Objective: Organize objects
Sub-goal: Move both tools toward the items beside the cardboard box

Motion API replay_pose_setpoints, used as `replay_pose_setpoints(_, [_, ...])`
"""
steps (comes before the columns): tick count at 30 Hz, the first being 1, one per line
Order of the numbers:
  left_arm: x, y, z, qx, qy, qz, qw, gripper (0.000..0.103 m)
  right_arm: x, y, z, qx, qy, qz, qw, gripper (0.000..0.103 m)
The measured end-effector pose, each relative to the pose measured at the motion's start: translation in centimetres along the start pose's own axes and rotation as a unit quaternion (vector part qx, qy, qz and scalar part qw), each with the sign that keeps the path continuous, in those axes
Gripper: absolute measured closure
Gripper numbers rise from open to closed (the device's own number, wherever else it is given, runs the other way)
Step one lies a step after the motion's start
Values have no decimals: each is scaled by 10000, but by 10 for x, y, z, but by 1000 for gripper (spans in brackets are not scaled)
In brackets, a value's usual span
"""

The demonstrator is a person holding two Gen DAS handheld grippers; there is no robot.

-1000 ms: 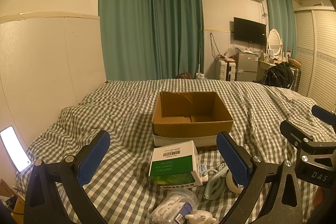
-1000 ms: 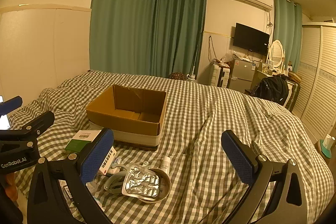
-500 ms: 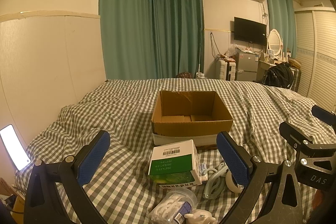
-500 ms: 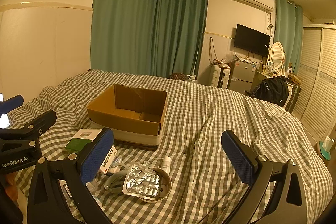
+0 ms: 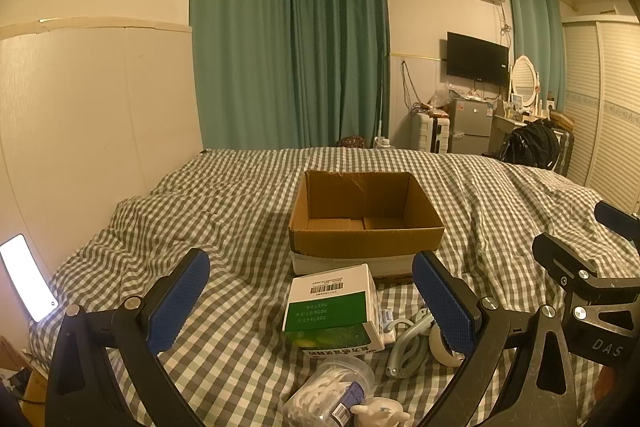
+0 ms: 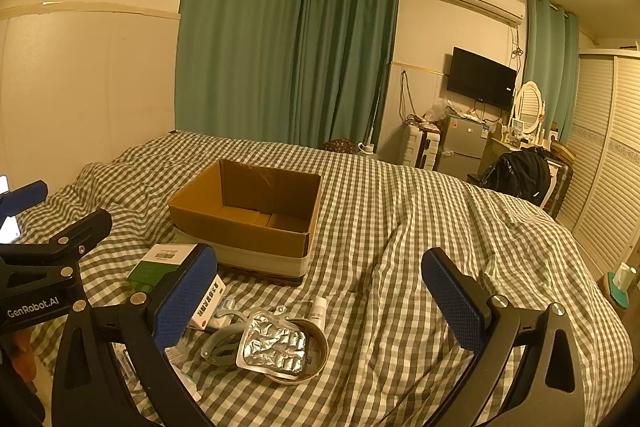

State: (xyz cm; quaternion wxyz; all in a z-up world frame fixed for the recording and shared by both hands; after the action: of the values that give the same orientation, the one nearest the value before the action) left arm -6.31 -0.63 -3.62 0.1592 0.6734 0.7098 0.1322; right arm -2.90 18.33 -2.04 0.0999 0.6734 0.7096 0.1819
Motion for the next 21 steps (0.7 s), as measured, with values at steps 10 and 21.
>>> replay_pose_setpoints(10, [0,2,0,-29,12,16,10000,0,-6,3,-1,-52,106,-52,9999,0])
replay_pose_setpoints(21, [1,-21,25,-458,-27,-70,9989,0,-11,-20,23,-516,197,-172,9983,8])
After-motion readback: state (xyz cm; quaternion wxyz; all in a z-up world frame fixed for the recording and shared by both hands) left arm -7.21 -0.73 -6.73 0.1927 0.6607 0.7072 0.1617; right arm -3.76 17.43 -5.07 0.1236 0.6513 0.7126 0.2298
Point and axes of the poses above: each gripper's, at about its wrist camera, not at the fingertips, and y roughly against the way its jaws point, x to its right, z to its underside, the point moved 7 cm from there along -y, roughly the way its jaws point, and after that the axes turned 2 degrees about -z, right-handed, at the moved point
